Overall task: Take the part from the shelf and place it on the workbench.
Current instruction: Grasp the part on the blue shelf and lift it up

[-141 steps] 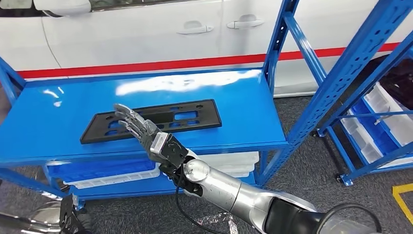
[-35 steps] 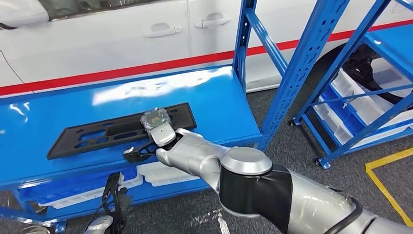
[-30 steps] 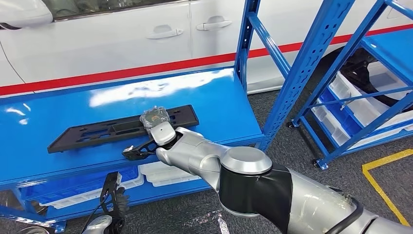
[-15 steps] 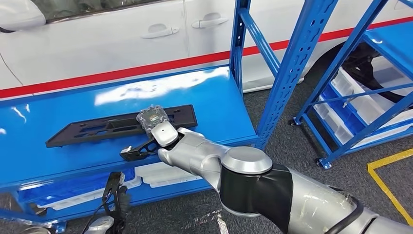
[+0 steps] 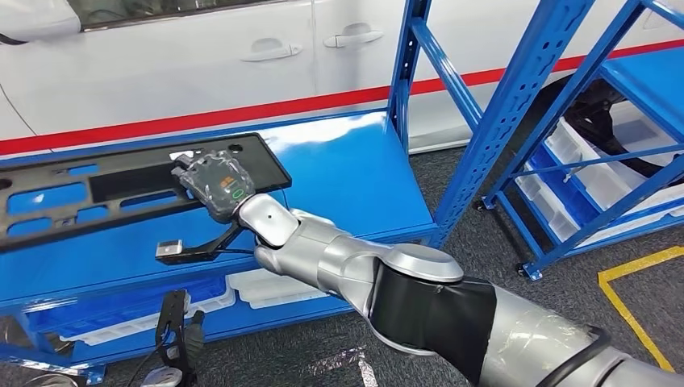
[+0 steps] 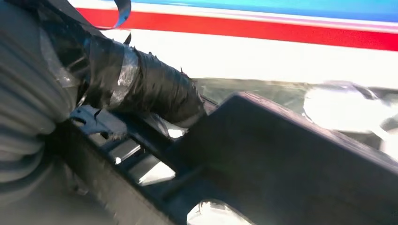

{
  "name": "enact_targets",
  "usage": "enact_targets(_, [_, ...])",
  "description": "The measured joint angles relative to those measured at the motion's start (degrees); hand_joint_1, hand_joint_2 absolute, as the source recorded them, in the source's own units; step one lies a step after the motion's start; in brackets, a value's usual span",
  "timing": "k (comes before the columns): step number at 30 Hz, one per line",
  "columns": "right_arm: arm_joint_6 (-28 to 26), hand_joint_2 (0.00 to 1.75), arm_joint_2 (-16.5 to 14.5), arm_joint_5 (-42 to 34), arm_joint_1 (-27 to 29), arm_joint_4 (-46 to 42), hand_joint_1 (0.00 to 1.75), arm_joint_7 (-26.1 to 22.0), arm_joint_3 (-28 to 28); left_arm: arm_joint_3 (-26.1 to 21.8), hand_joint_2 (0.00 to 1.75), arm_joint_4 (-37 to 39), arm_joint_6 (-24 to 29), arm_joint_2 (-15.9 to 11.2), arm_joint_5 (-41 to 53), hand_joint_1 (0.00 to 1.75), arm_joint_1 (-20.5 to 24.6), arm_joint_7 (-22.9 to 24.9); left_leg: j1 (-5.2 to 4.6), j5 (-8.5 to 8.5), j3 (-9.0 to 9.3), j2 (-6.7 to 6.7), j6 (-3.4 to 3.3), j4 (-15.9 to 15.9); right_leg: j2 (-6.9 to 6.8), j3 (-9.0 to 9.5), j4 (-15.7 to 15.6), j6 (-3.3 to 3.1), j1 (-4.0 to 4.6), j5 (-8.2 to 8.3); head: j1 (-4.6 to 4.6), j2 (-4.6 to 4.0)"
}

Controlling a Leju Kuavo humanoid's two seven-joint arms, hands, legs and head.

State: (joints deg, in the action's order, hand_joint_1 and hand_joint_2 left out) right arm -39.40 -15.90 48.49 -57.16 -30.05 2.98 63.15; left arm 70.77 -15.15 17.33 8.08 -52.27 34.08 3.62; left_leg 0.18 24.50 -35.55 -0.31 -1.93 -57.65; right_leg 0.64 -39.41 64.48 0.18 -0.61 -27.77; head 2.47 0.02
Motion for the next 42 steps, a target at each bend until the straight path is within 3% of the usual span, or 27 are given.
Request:
enact_targets(2, [-0.07, 1.75, 1.01, 1.11, 2.48, -5.15, 1.75, -1.51, -3.17, 0.0, 1.75, 0.0, 0.11, -0.79, -0.06, 0.0, -0.48, -1.2, -0.13, 0.08, 0.16, -0.04, -0.36, 0.01, -0.1, -3.38, 7.28, 0.14, 0.03, -3.07, 0.04, 0.0])
enact_targets(4, [-0.15, 1.75, 2.14, 1.1, 4.99, -10.29, 1.75, -2.4, -5.85, 0.0, 1.75, 0.0, 0.45, -1.7, -0.09, 0.0, -1.27, -2.43, -0.15, 0.34, 0.22, -0.07, -0.46, -0.24, -0.13, -5.68, 11.35, 0.23, -0.04, -3.57, 0.05, 0.0])
enact_targets(5, [-0.16, 1.75, 2.67, 0.93, 6.03, -12.64, 1.75, -2.64, -6.81, 0.0, 1.75, 0.01, 0.98, -2.09, -0.09, 0.0, -1.68, -3.09, -0.13, 0.53, 0.24, -0.11, -0.42, -0.46, -0.15, -5.35, 10.26, 0.25, -0.12, -2.34, 0.05, 0.0])
enact_targets(8, [-0.19, 1.75, 4.37, -1.25, 8.81, -20.3, 1.75, -3.77, -9.57, -0.01, 1.75, 0.05, 3.52, -2.93, -0.2, 0.0, -3.03, -4.94, -0.2, 1.54, 0.09, -0.18, 0.13, -1.74, -0.25, -0.76, 0.33, 0.12, -0.32, 2.21, 0.05, 0.0])
enact_targets(10, [-0.28, 1.75, 5.49, -5.29, 10.4, -25.4, 1.75, -5.85, -11.1, -0.02, 1.75, 0.13, 4.34, -3.44, -0.33, 0.0, -3.89, -5.28, -0.41, 1.97, -0.25, -0.15, 0.6, -2.39, -0.15, 0.71, -2.59, -0.2, -0.18, 2.59, 0.03, 0.0])
enact_targets(14, [-0.37, 1.75, 7.53, -19.95, 14.44, -35.01, 1.75, -13.8, -12.9, -0.02, 1.75, 0.17, 4.22, -4.49, -0.27, 0.0, -4.86, -4.76, -0.26, 2.58, -0.54, -0.06, 1.23, -2.87, 0.03, 1.01, -3.04, -1.19, -0.19, 2.79, 0.02, 0.0])
enact_targets(16, [-0.39, 1.75, 8.08, -23.07, 15.61, -38.68, 1.75, -15.48, -13.27, -0.02, 1.75, 0.17, 4.05, -4.94, -0.24, 0.0, -4.92, -4.61, -0.16, 4.6, -1.87, 0.0, 1.66, -5.93, 0.04, 1.18, -3.22, -1.64, -0.4, 2.85, -0.02, 0.0])
enact_targets(18, [-0.39, 1.75, 8.79, -23.9, 16.49, -42.28, 1.75, -16.06, -13.41, -0.02, 1.75, 0.17, 3.93, -5.35, -0.24, 0.0, -4.97, -4.53, -0.04, 7.78, -4.87, 0.0, 2.09, -12.8, 0.08, 1.22, -3.24, -1.85, -0.44, 2.82, -0.04, 0.0])
enact_targets(20, [-0.38, 1.75, 9.55, -24.02, 17.47, -45.27, 1.75, -16.22, -13.53, -0.02, 1.75, 0.17, 3.9, -5.64, -0.25, 0.0, -5.16, -4.48, 0.02, 9.39, -7.64, 0.01, 2.31, -18.43, 0.1, 1.25, -3.24, -1.89, -0.41, 2.79, -0.04, 0.0])
enact_targets(21, [-0.38, 1.75, 9.84, -24.14, 17.92, -46.43, 1.75, -16.23, -13.61, -0.02, 1.75, 0.17, 3.9, -5.72, -0.25, 0.0, -5.23, -4.46, 0.03, 8.81, -7.81, 0.01, 2.28, -18.55, 0.11, 1.27, -3.24, -1.9, -0.4, 2.79, -0.04, 0.0])
enact_targets(22, [-0.38, 1.75, 10.11, -24.33, 18.27, -47.62, 1.75, -16.23, -13.69, -0.02, 1.75, 0.17, 3.9, -5.82, -0.25, 0.0, -5.25, -4.46, 0.02, 7.2, -6.79, 0.0, 2.14, -16.27, 0.15, 1.32, -3.24, -1.9, -0.39, 2.79, -0.04, 0.0])
enact_targets(25, [-0.3, 1.75, 10.79, -26.14, 18.6, -50.8, 1.75, -17.1, -13.9, -0.02, 1.75, 0.17, 3.87, -6.1, -0.06, 0.0, -5.0, -4.32, -0.29, 2.03, -1.03, -0.06, 1.41, -4.7, 0.28, 1.38, -3.28, -1.65, -0.34, 2.95, -0.04, 0.0])
enact_targets(26, [-0.16, 1.75, 10.99, -27.82, 18.72, -51.7, 1.75, -17.99, -13.96, -0.02, 1.75, 0.17, 3.73, -6.17, 0.06, 0.0, -4.92, -4.19, -0.48, 1.53, -0.09, -0.11, 1.24, -2.84, 0.27, 1.31, -3.34, -1.42, -0.36, 3.1, -0.04, 0.0])
enact_targets(28, [0.55, 1.75, 11.45, -33.48, 19.61, -53.67, 1.75, -20.79, -14.09, -0.02, 1.75, 0.17, 2.88, -6.41, 0.14, 0.0, -4.91, -4.04, -0.81, 1.4, 0.2, -0.21, 1.06, -2.0, 0.23, 1.2, -3.6, -0.8, -0.39, 3.52, -0.04, 0.0])
enact_targets(30, [1.78, 1.75, 12.13, -38.9, 21.15, -56.28, 1.75, -23.36, -14.4, -0.03, 1.75, 0.17, 1.13, -6.76, -0.12, 0.0, -4.94, -4.14, -0.49, 0.81, 0.41, -0.06, 0.63, -0.98, 0.08, 1.01, -3.39, -0.21, -0.35, 3.0, -0.01, 0.0])
enact_targets(32, [2.98, 1.75, 12.88, -41.3, 22.16, -58.57, 1.75, -24.5, -14.75, -0.05, 1.75, 0.17, -0.38, -7.19, -0.56, 0.0, -4.82, -3.93, -0.18, 0.02, 0.49, 0.22, 0.03, 0.04, -0.07, 0.18, -1.13, 0.14, -0.26, 0.5, 0.02, 0.0])
enact_targets(34, [3.73, 1.75, 13.62, -41.99, 23.03, -60.48, 1.75, -24.93, -14.88, -0.13, 1.75, 0.19, -1.45, -7.74, -1.03, 0.0, -4.51, -3.2, -0.25, -0.43, 0.02, 0.39, -0.39, 0.09, -0.11, -1.86, 5.52, 0.32, -0.27, -3.9, 0.01, 0.0])
enact_targets(36, [3.97, 1.75, 14.25, -42.27, 24.24, -62.22, 1.75, -25.36, -14.89, -0.19, 1.75, 0.2, -2.48, -8.26, -1.25, 0.0, -4.17, -2.61, -0.26, -0.97, -0.82, 0.48, -0.52, -0.07, -0.13, -2.98, 11.18, 0.6, -0.41, -6.51, 0.01, 0.0])
enact_targets(38, [3.99, 1.75, 14.57, -42.39, 24.86, -63.27, 1.75, -25.66, -14.89, -0.2, 1.75, 0.2, -3.06, -8.56, -1.09, 0.0, -4.03, -2.46, -0.18, -1.47, -1.78, 0.47, -0.32, -0.43, -0.19, -0.56, 9.09, 0.85, -0.68, -5.03, 0.01, 0.0])
enact_targets(40, [4.1, 1.75, 14.8, -42.69, 25.1, -64.28, 1.75, -25.83, -14.89, -0.2, 1.75, 0.2, -3.18, -8.74, -0.78, 0.0, -3.9, -2.09, -0.1, -1.79, -2.96, 0.44, 0.13, -1.25, -0.29, 4.16, 2.19, 1.11, -0.96, -2.96, 0.02, 0.0])
enact_targets(42, [4.32, 1.75, 14.97, -43.19, 25.5, -65.33, 1.75, -25.98, -14.89, -0.2, 1.75, 0.21, -3.04, -8.88, -0.41, 0.0, -3.52, -0.83, -0.21, -2.17, -4.0, 0.32, 0.77, -2.22, -0.15, 6.56, -2.02, 0.87, -0.96, -2.24, -0.02, 0.01])
